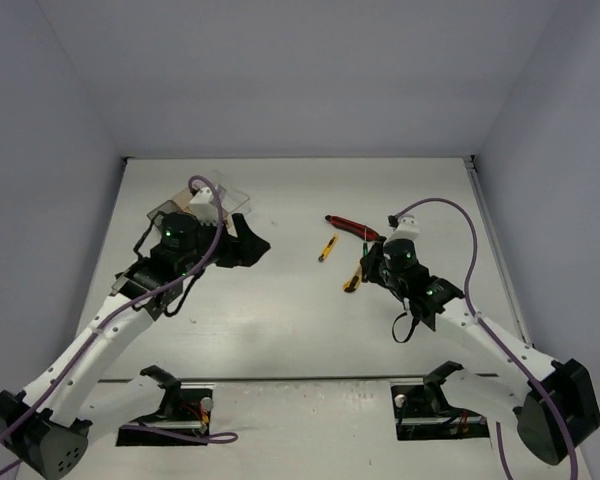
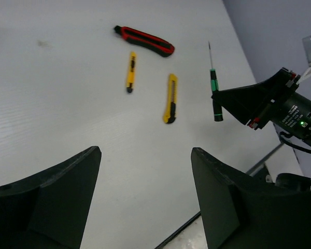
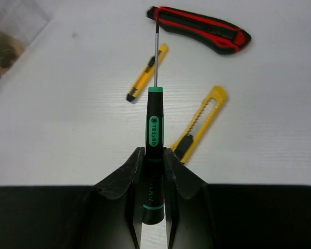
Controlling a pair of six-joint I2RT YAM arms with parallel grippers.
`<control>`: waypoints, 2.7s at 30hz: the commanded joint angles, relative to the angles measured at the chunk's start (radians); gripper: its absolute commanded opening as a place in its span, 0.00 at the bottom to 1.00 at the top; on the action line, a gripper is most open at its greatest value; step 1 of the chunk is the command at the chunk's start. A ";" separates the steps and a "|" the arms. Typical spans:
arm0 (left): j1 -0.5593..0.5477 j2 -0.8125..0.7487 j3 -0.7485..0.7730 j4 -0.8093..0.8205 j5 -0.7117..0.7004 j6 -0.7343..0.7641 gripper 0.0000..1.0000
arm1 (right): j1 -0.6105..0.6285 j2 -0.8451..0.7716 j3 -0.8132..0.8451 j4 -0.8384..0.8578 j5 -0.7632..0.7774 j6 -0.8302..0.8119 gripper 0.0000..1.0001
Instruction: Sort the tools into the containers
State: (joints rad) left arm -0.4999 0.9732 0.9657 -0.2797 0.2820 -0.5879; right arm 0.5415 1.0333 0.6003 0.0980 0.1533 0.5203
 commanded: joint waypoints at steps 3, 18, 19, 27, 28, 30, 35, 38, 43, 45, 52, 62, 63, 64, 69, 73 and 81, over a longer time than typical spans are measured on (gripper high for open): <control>-0.169 0.162 0.066 0.313 -0.111 -0.137 0.67 | 0.016 -0.105 0.040 0.122 -0.170 -0.133 0.00; -0.339 0.514 0.296 0.388 -0.191 -0.159 0.67 | 0.037 -0.148 0.049 0.206 -0.329 -0.161 0.01; -0.344 0.523 0.300 0.394 -0.195 -0.161 0.67 | 0.037 -0.150 0.049 0.208 -0.331 -0.161 0.01; -0.359 0.606 0.335 0.404 -0.175 -0.217 0.59 | 0.040 -0.165 0.034 0.230 -0.330 -0.153 0.02; -0.363 0.610 0.335 0.405 -0.172 -0.225 0.56 | 0.040 -0.168 0.032 0.232 -0.327 -0.152 0.03; -0.368 0.614 0.329 0.407 -0.172 -0.235 0.49 | 0.040 -0.170 0.025 0.236 -0.318 -0.152 0.03; -0.366 0.610 0.314 0.415 -0.189 -0.243 0.11 | 0.040 -0.163 0.018 0.245 -0.308 -0.152 0.08; -0.357 0.607 0.309 0.415 -0.199 -0.248 0.00 | 0.040 -0.157 0.018 0.244 -0.297 -0.158 0.19; -0.271 0.588 0.285 0.405 -0.171 -0.263 0.00 | 0.039 -0.171 0.008 0.241 -0.254 -0.166 0.48; -0.225 0.575 0.287 0.354 -0.175 -0.255 0.00 | 0.038 -0.187 -0.001 0.236 -0.224 -0.169 0.58; 0.110 0.577 0.366 0.116 -0.178 -0.213 0.00 | 0.038 -0.209 -0.034 0.186 -0.158 -0.173 0.61; 0.448 0.834 0.617 -0.051 -0.093 -0.182 0.00 | 0.036 -0.188 -0.085 0.172 -0.158 -0.159 0.61; 0.460 0.860 0.656 -0.078 -0.089 -0.179 0.00 | 0.037 -0.188 -0.088 0.171 -0.158 -0.160 0.61; 0.475 0.889 0.677 -0.085 -0.086 -0.182 0.00 | 0.037 -0.188 -0.089 0.168 -0.158 -0.161 0.61; 0.495 0.967 0.717 -0.121 -0.104 -0.190 0.02 | 0.037 -0.194 -0.094 0.155 -0.158 -0.162 0.62; 0.524 0.963 0.694 -0.133 -0.140 -0.195 0.06 | 0.037 -0.207 -0.102 0.143 -0.158 -0.161 0.62; 0.524 0.932 0.643 -0.136 -0.156 -0.180 0.42 | 0.037 -0.200 -0.107 0.131 -0.121 -0.161 0.62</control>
State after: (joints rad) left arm 0.0192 1.9946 1.6143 -0.4237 0.1462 -0.7867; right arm 0.5766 0.8337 0.4824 0.1911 -0.0260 0.3630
